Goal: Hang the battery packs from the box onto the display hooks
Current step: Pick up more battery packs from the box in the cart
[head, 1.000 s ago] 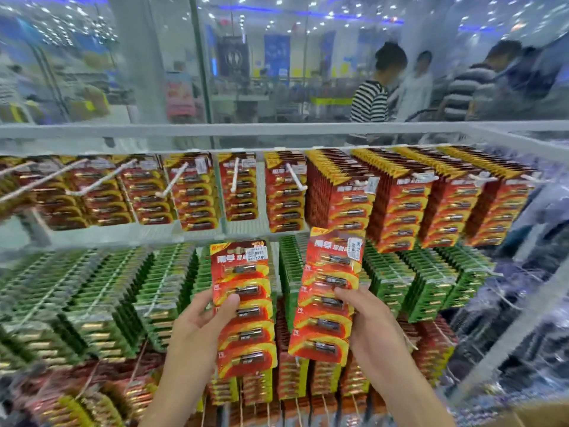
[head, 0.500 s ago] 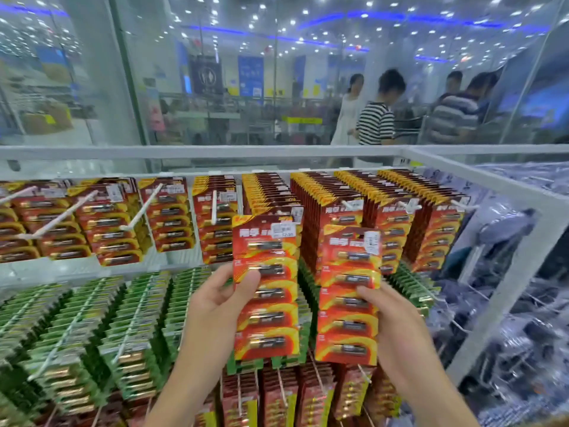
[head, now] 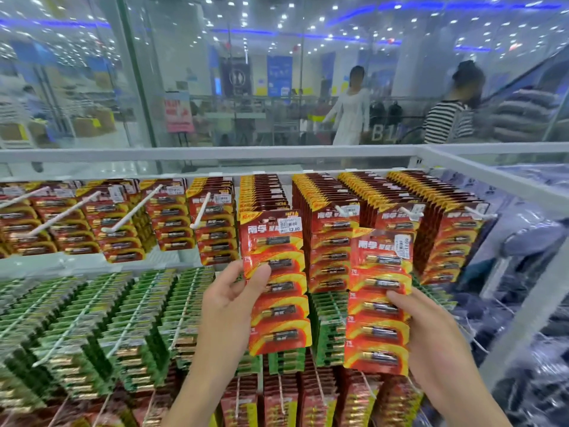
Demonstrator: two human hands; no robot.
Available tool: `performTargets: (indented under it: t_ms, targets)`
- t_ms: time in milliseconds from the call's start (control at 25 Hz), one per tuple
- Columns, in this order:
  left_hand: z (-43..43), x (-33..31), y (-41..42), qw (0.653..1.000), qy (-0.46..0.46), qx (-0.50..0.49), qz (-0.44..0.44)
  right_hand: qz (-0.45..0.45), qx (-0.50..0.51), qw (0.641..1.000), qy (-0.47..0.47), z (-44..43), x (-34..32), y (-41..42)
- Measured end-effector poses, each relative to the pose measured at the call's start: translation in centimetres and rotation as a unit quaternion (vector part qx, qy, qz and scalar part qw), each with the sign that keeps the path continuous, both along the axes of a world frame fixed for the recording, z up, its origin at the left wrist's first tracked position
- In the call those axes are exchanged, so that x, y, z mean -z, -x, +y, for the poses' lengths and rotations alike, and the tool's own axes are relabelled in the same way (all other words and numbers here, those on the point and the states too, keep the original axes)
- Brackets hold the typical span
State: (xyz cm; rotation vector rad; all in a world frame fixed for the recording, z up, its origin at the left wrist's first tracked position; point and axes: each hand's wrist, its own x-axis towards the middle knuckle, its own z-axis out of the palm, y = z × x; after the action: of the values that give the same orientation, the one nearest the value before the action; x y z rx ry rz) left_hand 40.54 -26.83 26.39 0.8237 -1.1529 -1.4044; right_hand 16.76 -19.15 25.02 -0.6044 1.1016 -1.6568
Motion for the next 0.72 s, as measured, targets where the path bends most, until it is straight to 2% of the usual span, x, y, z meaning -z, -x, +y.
performTargets:
  t_ms: [280,440,720]
  targets:
    - [0.1,0.4,0.0,1.000,-0.002,-0.017,0.018,0.010,0.015,1.000,0.014,0.6,-1.0,0.2]
    - [-1.1,0.3,0.4,1.000,-0.005,-0.012,-0.001,0.017,0.014,1.000,0.012,0.6,-1.3,-0.1]
    - [-3.4,0.6,0.8,0.999,-0.009,-0.040,-0.023,0.079,-0.011,0.996,0.028,-1.5,-2.6,-1.0]
